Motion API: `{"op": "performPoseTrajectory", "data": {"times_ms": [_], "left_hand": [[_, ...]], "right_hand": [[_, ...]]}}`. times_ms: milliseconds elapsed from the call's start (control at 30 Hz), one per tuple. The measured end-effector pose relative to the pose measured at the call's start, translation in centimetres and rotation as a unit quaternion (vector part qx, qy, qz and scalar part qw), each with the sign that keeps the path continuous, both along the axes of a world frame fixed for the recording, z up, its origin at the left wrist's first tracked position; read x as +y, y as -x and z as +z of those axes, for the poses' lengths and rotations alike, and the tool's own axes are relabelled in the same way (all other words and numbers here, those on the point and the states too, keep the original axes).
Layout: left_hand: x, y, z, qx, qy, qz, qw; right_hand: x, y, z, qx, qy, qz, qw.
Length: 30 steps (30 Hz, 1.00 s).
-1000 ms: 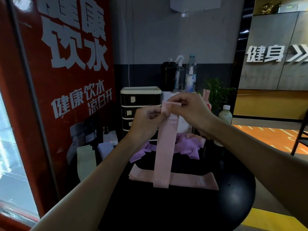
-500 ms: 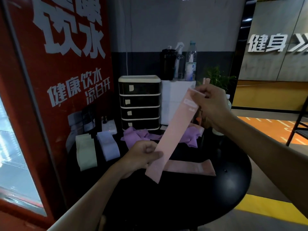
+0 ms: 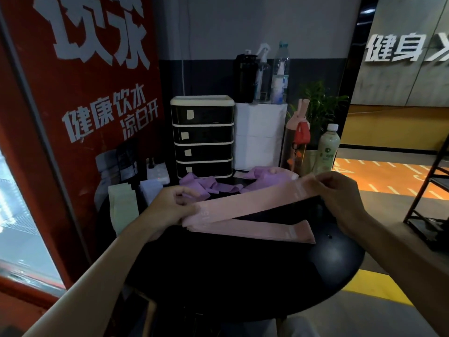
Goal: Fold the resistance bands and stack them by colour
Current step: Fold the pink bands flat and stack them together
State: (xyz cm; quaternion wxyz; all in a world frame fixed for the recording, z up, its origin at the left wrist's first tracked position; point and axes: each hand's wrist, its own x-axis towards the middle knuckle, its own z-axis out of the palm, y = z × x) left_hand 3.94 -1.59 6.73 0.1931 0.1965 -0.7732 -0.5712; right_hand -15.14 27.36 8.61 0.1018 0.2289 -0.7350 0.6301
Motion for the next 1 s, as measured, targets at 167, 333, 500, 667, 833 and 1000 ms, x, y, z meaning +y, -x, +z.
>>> {"op": "performPoseTrajectory", "data": {"times_ms": [167,333,500,667,833,1000], "left_hand": [[-0.2,1.0,-0.6,0.033,0.067,0.100,0.992],[0.0,2.3,-2.3,0.047,0.130,0.130,0.982],[0.1,3.1,-3.5,0.039,0.165,0.145,0.975],[-0.1,3.4,-4.7,0.033,0.194,0.142,0.970],[-0.5,3.5,-5.8,0.034,0.203,0.132,0.970],[-0.2,3.5,-6.7,0.047,0.207,0.125,0.969]], "right_hand": [[0.9,0.7,-4.1,-0.008,-0.056,0.010,0.998],[1.2,0.7,-6.7,0.057,-0.113,0.005,0.992],[1.2,0.4,-8.5,0.051,-0.120,-0.005,0.991],[1.4,0.3,-9.6,0.055,-0.140,-0.015,0.988],[1.2,-0.1,-9.3,0.072,-0.146,-0.014,0.986],[1.2,0.0,-9.4,0.082,-0.156,-0.024,0.984]]}}
